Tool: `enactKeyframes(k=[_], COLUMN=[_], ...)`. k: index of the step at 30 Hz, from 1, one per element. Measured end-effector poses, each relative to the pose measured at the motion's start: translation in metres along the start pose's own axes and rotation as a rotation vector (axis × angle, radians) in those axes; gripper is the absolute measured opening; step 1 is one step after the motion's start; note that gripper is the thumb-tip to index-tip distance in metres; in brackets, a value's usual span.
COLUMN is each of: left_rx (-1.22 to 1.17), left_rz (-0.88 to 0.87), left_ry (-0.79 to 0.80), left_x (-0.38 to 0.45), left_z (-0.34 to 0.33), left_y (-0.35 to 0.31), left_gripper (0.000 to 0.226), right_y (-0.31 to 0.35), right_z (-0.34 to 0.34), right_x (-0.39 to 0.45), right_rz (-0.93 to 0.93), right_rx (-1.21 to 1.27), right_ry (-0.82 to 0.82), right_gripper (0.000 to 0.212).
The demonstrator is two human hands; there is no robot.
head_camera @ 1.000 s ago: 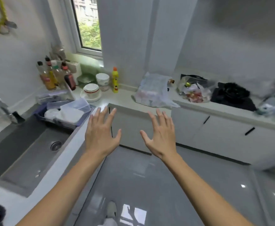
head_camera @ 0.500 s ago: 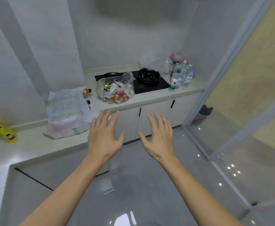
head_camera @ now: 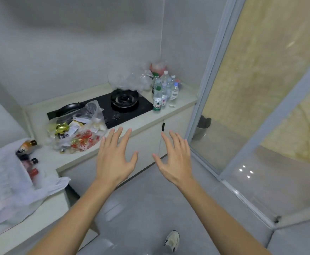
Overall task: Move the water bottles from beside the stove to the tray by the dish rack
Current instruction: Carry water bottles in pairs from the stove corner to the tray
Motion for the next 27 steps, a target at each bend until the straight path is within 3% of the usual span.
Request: enactKeyframes(k=[12,27], left_rx=[-0.028,-0.114], left_rz=[0.014,0.064], left_ry=[0.039,0.075], left_x=[0.173,0.381], left_z=[-0.091,-0.227], left_y=[-0.122,-0.16], left_gripper=[0.074,0.068], right_y=[-0.164,-0.322], right_z=[0.012,-0.043], right_x=[0.154,0.338], right_rz=[0.034,0.007], right_rx=[0.055,0.022], right_ry=[0.031,0.121], right_gripper=[0.077,0.081])
Point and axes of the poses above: each hand's wrist, its own x-axis towards the middle knuckle, its own z-axis out of the back of the hand, y = z × x, the point moved 10 cm from there along x, towards the middle knuckle, and after that the axes turned 9 degrees about z, right-handed, at the moved point
